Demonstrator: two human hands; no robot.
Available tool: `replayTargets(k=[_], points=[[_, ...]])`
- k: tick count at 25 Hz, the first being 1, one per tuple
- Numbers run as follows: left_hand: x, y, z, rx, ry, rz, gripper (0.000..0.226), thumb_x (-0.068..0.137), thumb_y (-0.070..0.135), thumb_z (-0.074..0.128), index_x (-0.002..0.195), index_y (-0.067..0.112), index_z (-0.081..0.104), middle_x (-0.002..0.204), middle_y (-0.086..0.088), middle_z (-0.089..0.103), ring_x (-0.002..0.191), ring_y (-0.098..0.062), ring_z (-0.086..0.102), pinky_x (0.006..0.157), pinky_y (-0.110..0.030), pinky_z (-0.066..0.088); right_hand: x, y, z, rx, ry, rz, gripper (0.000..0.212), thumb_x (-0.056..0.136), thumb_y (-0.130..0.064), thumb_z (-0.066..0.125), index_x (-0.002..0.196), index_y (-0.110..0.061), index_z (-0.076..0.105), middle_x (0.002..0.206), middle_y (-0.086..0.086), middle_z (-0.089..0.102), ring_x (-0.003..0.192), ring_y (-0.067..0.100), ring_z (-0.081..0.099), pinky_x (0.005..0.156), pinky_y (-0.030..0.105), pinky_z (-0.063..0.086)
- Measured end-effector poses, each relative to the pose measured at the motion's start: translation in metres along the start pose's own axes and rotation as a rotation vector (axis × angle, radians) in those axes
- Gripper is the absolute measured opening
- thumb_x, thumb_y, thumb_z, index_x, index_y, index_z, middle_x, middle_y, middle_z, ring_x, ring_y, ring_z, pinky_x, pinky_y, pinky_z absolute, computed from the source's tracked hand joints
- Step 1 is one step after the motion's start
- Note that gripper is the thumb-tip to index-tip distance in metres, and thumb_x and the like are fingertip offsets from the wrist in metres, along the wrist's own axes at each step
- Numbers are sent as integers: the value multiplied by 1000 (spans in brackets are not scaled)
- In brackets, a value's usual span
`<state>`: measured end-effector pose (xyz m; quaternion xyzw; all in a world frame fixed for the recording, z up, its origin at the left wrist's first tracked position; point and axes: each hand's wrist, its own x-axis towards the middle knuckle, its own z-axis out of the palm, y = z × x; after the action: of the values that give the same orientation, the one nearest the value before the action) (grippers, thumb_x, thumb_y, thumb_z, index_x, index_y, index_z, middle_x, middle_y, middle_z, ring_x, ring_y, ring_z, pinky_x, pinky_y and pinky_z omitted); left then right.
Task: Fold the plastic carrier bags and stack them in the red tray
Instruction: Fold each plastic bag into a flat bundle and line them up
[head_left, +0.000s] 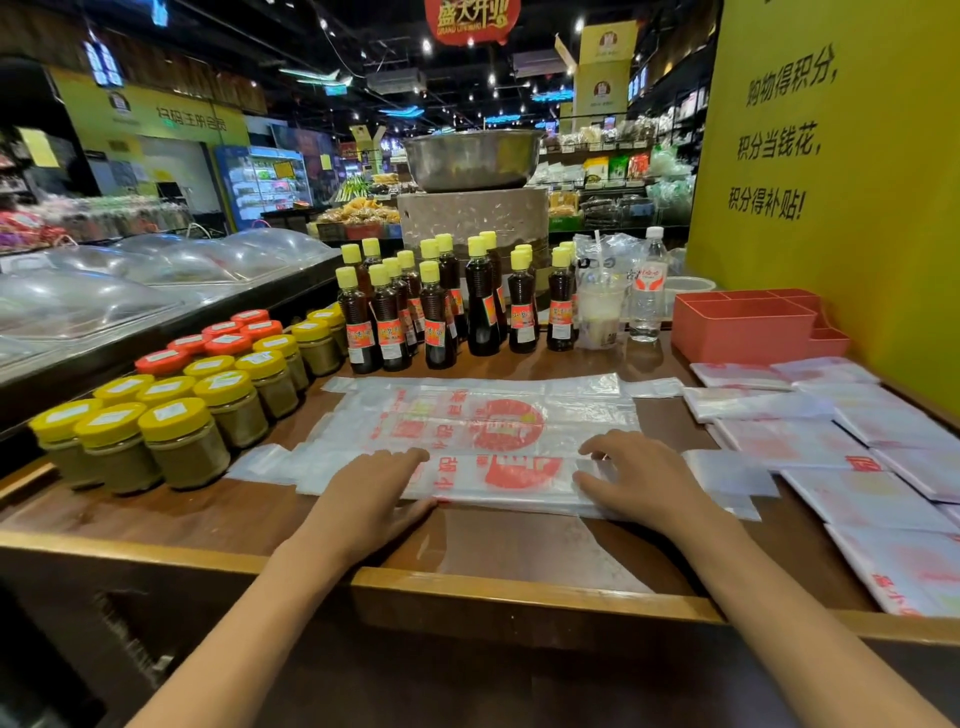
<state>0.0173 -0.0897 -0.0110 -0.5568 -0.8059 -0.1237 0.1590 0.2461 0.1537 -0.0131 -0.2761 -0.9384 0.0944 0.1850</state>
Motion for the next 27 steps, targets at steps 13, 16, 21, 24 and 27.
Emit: replayTargets(k=[13,16,21,24,27], points=[[53,33,38,-496,49,-299,35,99,42,51,131,30,56,121,8,65,102,-8,60,86,-26,50,14,-27,-31,353,-349,-34,12,89,-23,71,99,-21,76,87,-3,74,64,11,71,65,24,59],[74,44,49,-594,-42,-267,39,101,40,49,138,28,54,135,8,58,123,-13,54,98,-27,42,17,-26,-31,506,-366,1,13,89,-19,73,101,-16,75,88,4,73,67,18,74,65,27,60],[104,46,60,-518,-183,-93,44,106,34,40,149,37,39,161,10,27,149,-15,24,121,-41,24,24,-16,-26,354,-311,-98,18,96,-24,62,109,-25,75,95,-11,71,83,4,67,72,14,47],[87,36,51,-498,-189,71,47,101,24,50,143,44,45,159,25,19,148,-2,16,121,-34,21,18,0,-15,243,-171,-216,27,95,-26,59,118,-39,68,112,-22,59,104,-3,54,87,13,42],[62,26,38,-460,-202,211,44,100,27,55,138,48,50,151,38,22,141,14,17,112,-13,18,12,10,-4,200,-180,-354,34,98,-31,55,129,-43,62,133,-29,50,126,-8,42,102,11,35]])
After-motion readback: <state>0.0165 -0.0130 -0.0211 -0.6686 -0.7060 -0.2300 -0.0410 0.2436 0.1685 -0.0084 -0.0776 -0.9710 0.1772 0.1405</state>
